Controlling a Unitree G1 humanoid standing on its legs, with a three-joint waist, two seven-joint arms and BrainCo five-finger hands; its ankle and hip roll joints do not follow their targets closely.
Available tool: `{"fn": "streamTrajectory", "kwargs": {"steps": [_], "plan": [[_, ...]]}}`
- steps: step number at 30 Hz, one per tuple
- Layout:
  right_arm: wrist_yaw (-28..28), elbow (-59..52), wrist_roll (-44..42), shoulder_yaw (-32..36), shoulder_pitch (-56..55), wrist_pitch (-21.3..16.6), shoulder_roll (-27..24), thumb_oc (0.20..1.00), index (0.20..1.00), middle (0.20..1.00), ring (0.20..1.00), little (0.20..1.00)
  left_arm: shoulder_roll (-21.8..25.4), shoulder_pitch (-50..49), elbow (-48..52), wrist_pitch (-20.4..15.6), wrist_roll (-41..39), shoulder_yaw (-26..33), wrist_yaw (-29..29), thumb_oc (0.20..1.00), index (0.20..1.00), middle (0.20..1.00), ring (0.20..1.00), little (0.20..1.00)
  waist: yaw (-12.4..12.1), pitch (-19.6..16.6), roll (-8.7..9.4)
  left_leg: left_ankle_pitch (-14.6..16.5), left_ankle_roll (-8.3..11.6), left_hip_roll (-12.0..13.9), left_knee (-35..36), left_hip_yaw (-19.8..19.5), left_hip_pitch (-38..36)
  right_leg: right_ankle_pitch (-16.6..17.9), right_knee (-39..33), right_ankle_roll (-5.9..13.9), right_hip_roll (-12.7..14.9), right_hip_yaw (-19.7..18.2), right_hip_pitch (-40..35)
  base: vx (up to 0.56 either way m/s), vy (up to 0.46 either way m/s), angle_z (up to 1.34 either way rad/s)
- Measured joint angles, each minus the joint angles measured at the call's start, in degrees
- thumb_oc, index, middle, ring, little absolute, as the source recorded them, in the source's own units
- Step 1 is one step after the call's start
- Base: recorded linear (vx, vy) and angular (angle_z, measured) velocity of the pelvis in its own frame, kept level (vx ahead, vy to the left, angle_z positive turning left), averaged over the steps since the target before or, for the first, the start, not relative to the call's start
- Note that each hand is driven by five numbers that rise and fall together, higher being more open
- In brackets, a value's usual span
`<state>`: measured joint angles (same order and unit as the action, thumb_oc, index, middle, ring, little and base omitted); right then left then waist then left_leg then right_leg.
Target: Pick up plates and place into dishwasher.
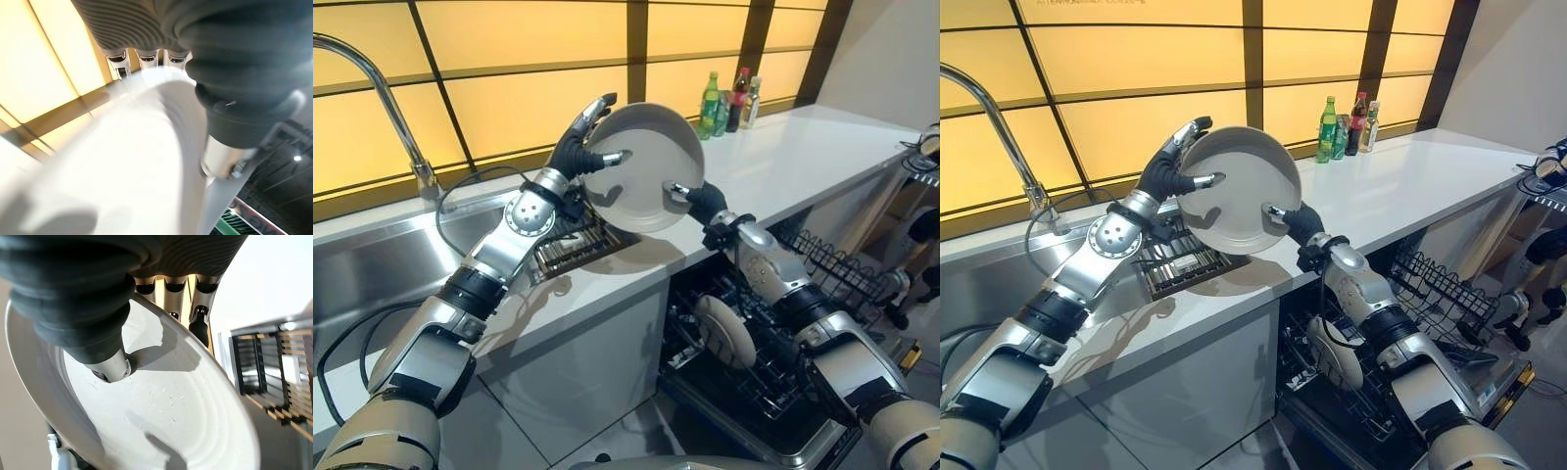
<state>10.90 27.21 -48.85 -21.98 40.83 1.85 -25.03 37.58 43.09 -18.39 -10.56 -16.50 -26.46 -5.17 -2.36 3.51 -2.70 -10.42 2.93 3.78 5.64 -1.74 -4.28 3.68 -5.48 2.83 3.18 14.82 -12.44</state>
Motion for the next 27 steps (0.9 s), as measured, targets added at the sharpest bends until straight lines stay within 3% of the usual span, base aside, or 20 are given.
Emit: {"fn": "streamTrajectory", "kwargs": {"steps": [8, 12, 15, 21, 27], "plan": [[0.92, -0.56, 0.49, 5.93, -6.85, -1.48, -6.17, 0.200, 0.200, 0.200, 0.200, 0.200, 2.52, -5.00, -4.82, 0.72, -0.07, 7.55, -2.08, 1.000, 1.000, 1.000, 1.000, 1.000, 0.20, 0.00, 0.03, 0.22, 0.26, 0.45, 0.01, 1.43, 0.04, 0.18, -0.03, -0.19, -0.19, -1.42, 0.84, -0.03, -0.021, -0.09], [1.03, -0.51, 1.22, 7.38, -7.58, -1.97, -7.70, 0.200, 0.200, 0.200, 0.200, 0.200, 3.68, -5.06, -7.51, 0.87, -0.07, 8.16, -4.28, 1.000, 1.000, 1.000, 1.000, 1.000, 0.71, 0.03, 0.09, 0.27, 0.33, 0.60, 0.01, 1.69, 0.02, 0.27, -0.04, -0.29, -0.27, -1.93, 1.13, -0.02, -0.026, -0.07], [-0.38, -0.59, 3.43, 9.42, -8.00, -4.62, -8.18, 0.200, 0.200, 0.200, 0.200, 0.200, 4.24, -6.98, -8.19, 1.17, -0.02, 11.50, -5.14, 1.000, 1.000, 1.000, 1.000, 1.000, 1.65, 0.09, 0.19, 0.32, 0.38, 0.63, 0.00, 1.91, 0.10, 0.26, -0.03, -0.39, -0.29, -2.27, 1.61, -0.05, -0.030, -0.06], [-6.61, -3.77, 15.81, 15.31, -13.23, -6.93, -14.43, 0.200, 0.200, 0.200, 0.200, 0.200, 6.18, -12.69, -5.29, 2.80, -2.65, 15.12, -2.01, 1.000, 1.000, 1.000, 1.000, 1.000, 1.69, 0.72, 0.89, 0.43, 0.52, 0.83, 0.00, 3.23, 0.91, 0.42, -0.06, -0.45, -0.38, -3.89, 2.88, -0.02, -0.037, -0.12], [-13.68, -6.62, 35.38, 20.24, -21.74, -7.32, -19.68, 0.200, 0.200, 0.200, 0.200, 0.200, 6.16, -25.63, 10.47, 4.12, -4.24, 21.70, 2.48, 1.000, 1.000, 1.000, 1.000, 1.000, 1.71, 2.39, 2.44, 0.92, 0.47, 0.91, 0.01, 4.56, 0.84, 0.63, -0.06, -0.12, -0.32, -5.30, 3.59, -0.02, -0.046, -0.12]]}}
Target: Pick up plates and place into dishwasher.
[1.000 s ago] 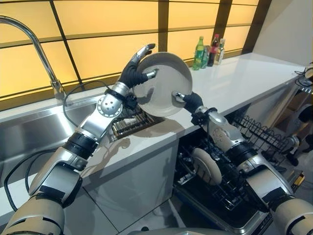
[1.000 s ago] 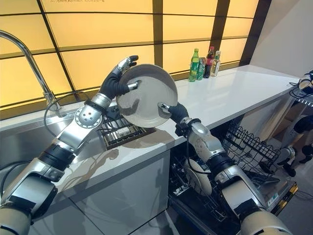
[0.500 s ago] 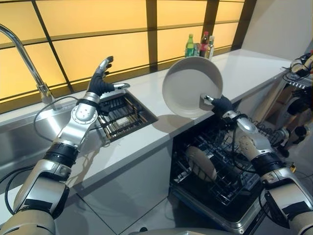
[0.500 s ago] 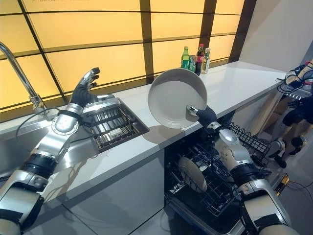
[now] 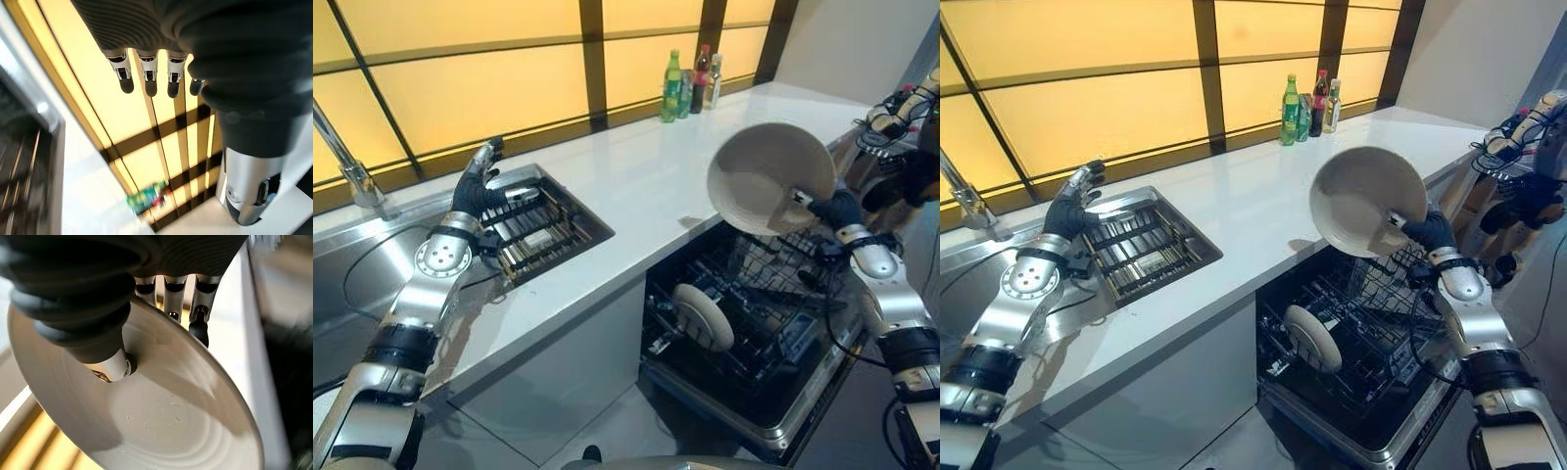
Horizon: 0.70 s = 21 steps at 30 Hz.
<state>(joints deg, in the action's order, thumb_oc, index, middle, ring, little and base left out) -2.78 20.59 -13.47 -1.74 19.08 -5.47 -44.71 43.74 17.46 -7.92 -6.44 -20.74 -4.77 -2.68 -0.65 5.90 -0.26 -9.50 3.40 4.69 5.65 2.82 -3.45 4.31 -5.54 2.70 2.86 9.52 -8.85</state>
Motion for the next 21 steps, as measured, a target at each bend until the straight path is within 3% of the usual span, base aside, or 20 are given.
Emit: {"fn": "streamTrajectory", "kwargs": {"steps": [11, 16, 21], "plan": [[-7.72, -0.19, 24.36, 1.07, -7.09, 3.58, -4.97, 0.200, 0.200, 0.200, 0.200, 0.200, -0.35, -8.84, 6.53, 0.48, -3.63, 1.62, 2.83, 1.000, 1.000, 1.000, 1.000, 1.000, -0.24, 4.83, -0.05, 0.06, 0.03, 0.00, -0.03, 0.09, 1.23, -0.02, -0.01, -0.05, 0.06, -0.30, 1.35, -0.06, -0.060, -0.02], [-8.87, 1.38, 27.53, -3.40, -5.24, 7.64, -6.84, 0.200, 0.200, 0.200, 0.200, 0.200, -0.41, -10.15, 9.21, 0.37, -6.99, 1.55, 3.83, 1.000, 1.000, 1.000, 1.000, 1.000, -0.57, 6.91, 0.36, -0.02, 0.13, -0.22, -0.04, 0.06, 1.59, 0.24, 0.00, 0.23, 0.20, 0.06, 1.62, -0.11, -0.069, 0.01], [-10.28, 10.79, 27.45, -11.30, 3.13, 10.99, -7.06, 0.200, 0.200, 0.200, 0.200, 0.200, -0.43, -9.83, 11.48, -0.17, -11.81, 0.84, 6.00, 1.000, 1.000, 1.000, 1.000, 1.000, -1.71, 9.86, -0.74, -0.62, -0.08, -0.12, -0.06, -0.06, 3.42, 0.91, 0.00, 0.11, 0.05, 0.36, 3.40, -0.16, -0.092, 0.01]]}}
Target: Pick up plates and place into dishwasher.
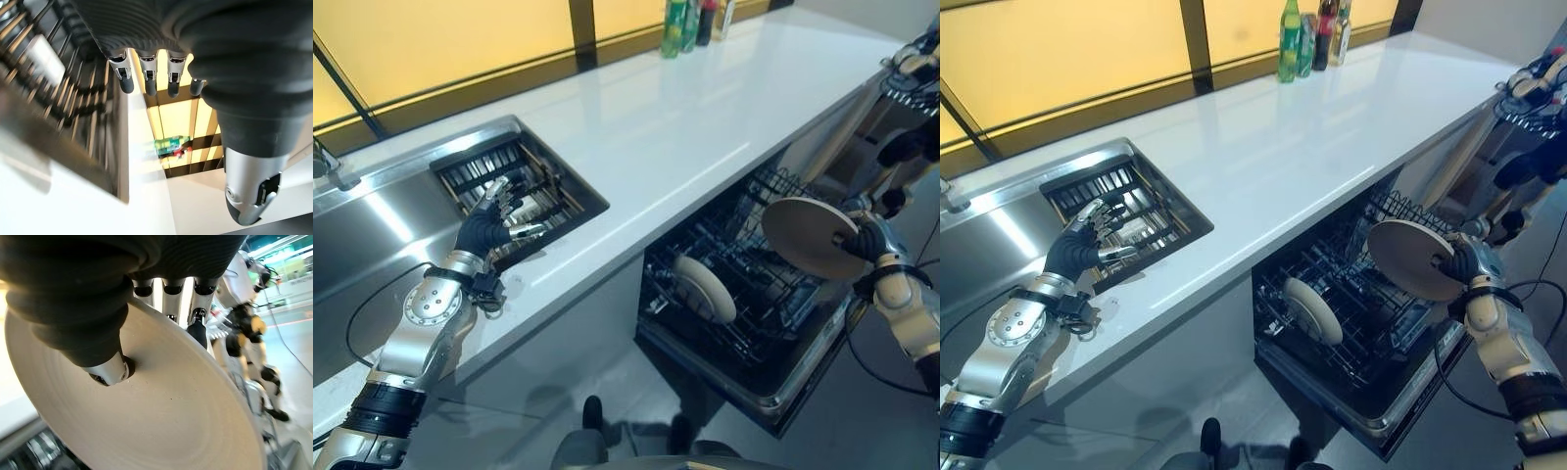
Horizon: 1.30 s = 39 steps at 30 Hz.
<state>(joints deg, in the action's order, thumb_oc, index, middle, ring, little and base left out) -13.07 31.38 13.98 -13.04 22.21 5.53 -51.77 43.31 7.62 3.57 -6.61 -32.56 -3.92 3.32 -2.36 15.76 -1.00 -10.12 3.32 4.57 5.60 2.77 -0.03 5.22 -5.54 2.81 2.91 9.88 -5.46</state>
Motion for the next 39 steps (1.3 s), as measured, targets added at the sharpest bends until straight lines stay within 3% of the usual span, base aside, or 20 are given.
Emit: {"fn": "streamTrajectory", "kwargs": {"steps": [8, 17, 22, 30, 31, 32, 39], "plan": [[0.27, 13.98, -4.22, -7.57, 11.93, 2.25, 0.32, 0.200, 0.200, 0.200, 0.200, 0.200, 0.26, 2.92, 1.63, -0.54, -6.51, -2.77, 2.05, 1.000, 1.000, 1.000, 1.000, 1.000, -2.05, 3.83, -1.79, -0.74, 0.12, -0.17, -0.24, -1.87, 2.80, 0.32, 0.03, -0.30, -0.02, 1.98, 1.82, -0.08, -0.067, 0.12], [2.12, 27.64, -4.72, -10.24, 20.71, 2.06, 5.21, 0.200, 0.200, 0.200, 0.200, 0.200, 0.81, 8.34, 1.67, -1.65, -7.02, -4.56, 1.98, 1.000, 1.000, 1.000, 1.000, 1.000, -4.06, 6.37, -3.30, -1.06, -0.11, -0.84, -0.36, -3.06, 4.75, 0.33, 0.31, -0.21, 0.20, 3.28, 3.08, -0.05, -0.030, 0.08], [4.62, 31.23, -5.15, -10.93, 21.99, 1.93, 6.12, 0.200, 0.200, 0.200, 0.200, 0.200, 0.82, 9.08, 1.73, -1.65, -7.11, -4.59, 1.74, 1.000, 1.000, 1.000, 1.000, 1.000, -4.93, 7.58, -4.93, -1.05, -0.07, -0.92, -0.34, -3.42, 5.35, 0.30, 0.33, -0.19, 0.20, 3.60, 3.46, -0.01, -0.006, 0.02], [7.75, 32.91, -6.93, -11.63, 23.88, 0.78, 6.37, 0.200, 0.200, 0.200, 0.200, 0.200, 0.80, 10.41, 1.85, -1.63, -7.73, -4.63, 1.73, 1.000, 1.000, 1.000, 1.000, 1.000, -4.88, 7.75, -5.01, -1.23, -0.17, -1.15, -0.37, -3.58, 5.70, 0.27, 0.33, -0.19, 0.16, 3.84, 3.73, 0.00, -0.001, 0.00], [7.71, 33.06, -6.97, -11.63, 23.88, 0.52, 6.37, 0.548, 0.548, 0.548, 0.548, 0.548, 0.80, 10.43, 1.85, -1.61, -7.73, -4.63, 1.73, 1.000, 1.000, 1.000, 1.000, 1.000, -4.85, 7.75, -5.01, -1.22, -0.16, -1.15, -0.37, -3.58, 5.69, 0.27, 0.33, -0.19, 0.17, 3.87, 3.71, 0.00, 0.000, 0.00], [7.59, 33.33, -7.50, -11.62, 23.88, 0.21, 6.37, 1.000, 1.000, 1.000, 1.000, 1.000, 0.80, 10.42, 1.85, -1.61, -7.74, -4.63, 1.75, 1.000, 1.000, 1.000, 1.000, 1.000, -4.85, 7.75, -5.02, -1.22, -0.11, -1.15, -0.37, -3.57, 5.68, 0.28, 0.33, -0.19, 0.17, 3.90, 3.69, 0.00, 0.000, 0.00], [3.46, 32.20, -14.77, -7.74, 23.36, -0.54, 7.78, 1.000, 1.000, 1.000, 1.000, 1.000, 0.73, 10.33, 1.88, -1.60, -9.00, -4.62, 2.48, 1.000, 1.000, 1.000, 1.000, 1.000, -4.59, 7.76, -5.02, -1.25, -0.07, -1.21, -0.36, -3.50, 5.33, 0.31, 0.34, -0.20, 0.22, 3.96, 3.33, 0.03, 0.055, 0.00]]}}
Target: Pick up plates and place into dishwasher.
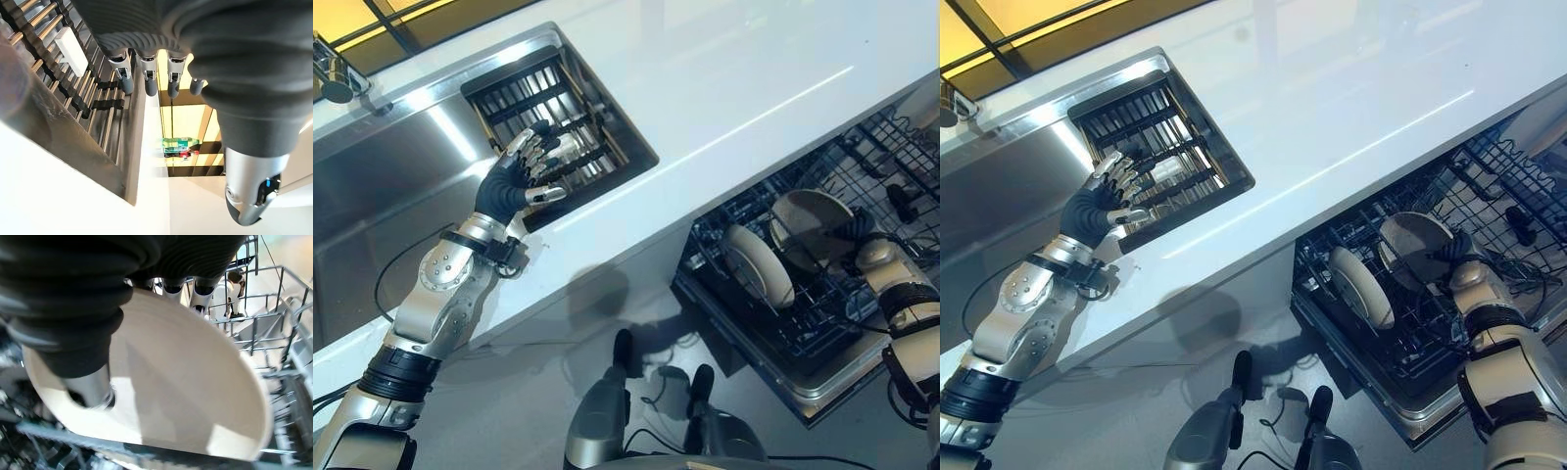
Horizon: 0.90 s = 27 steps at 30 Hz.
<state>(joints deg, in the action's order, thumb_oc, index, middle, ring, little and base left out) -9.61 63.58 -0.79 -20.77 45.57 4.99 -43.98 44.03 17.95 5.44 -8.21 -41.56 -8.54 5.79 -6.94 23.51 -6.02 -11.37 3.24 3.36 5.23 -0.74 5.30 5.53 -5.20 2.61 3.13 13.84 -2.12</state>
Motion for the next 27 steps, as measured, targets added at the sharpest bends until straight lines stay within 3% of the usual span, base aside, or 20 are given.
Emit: {"fn": "streamTrajectory", "kwargs": {"steps": [9, 14, 23, 27], "plan": [[-11.16, -11.65, -6.64, 13.68, -7.28, -0.31, -0.35, 1.000, 1.000, 1.000, 1.000, 1.000, -0.83, -3.65, 0.79, -0.07, 0.04, 0.08, 0.43, 1.000, 1.000, 1.000, 1.000, 1.000, 1.61, 0.38, 0.67, 0.50, 0.21, 0.02, 0.01, 1.08, -3.30, -0.35, 0.00, 0.37, 0.20, -1.10, -2.81, 0.07, 0.079, -0.05], [-17.37, -19.04, -6.57, 17.69, -15.56, -0.51, -0.21, 1.000, 1.000, 1.000, 1.000, 1.000, -4.44, -4.99, 0.87, -0.16, 0.20, 0.15, -0.07, 1.000, 1.000, 1.000, 1.000, 1.000, 3.16, 0.65, 1.77, 1.05, -0.42, 0.13, 0.00, 2.74, -5.27, -0.41, 0.00, 0.46, 0.56, -2.44, -3.96, 0.07, 0.070, -0.16], [-18.52, -20.56, -6.88, 18.82, -22.79, -0.91, 3.53, 1.000, 1.000, 1.000, 1.000, 1.000, -8.38, -5.68, 0.87, -0.04, 0.34, 0.00, -0.42, 1.000, 1.000, 1.000, 1.000, 1.000, 4.89, -0.63, 4.12, 2.25, -0.68, -0.10, -0.18, 4.64, -8.88, -0.68, 0.22, 0.57, 0.96, -4.08, -6.57, 0.04, 0.061, -0.11], [-15.45, -17.75, -13.29, 18.86, -22.86, -2.48, 6.67, 1.000, 1.000, 1.000, 1.000, 1.000, -9.26, -5.67, 0.38, 0.10, 1.02, -0.53, 0.06, 1.000, 1.000, 1.000, 1.000, 1.000, 4.53, -0.76, 4.36, 5.62, -1.01, -0.06, -6.22, 5.06, -7.91, -4.56, 7.71, 0.52, 2.04, -4.14, -4.47, 0.00, 0.064, -0.04]]}}
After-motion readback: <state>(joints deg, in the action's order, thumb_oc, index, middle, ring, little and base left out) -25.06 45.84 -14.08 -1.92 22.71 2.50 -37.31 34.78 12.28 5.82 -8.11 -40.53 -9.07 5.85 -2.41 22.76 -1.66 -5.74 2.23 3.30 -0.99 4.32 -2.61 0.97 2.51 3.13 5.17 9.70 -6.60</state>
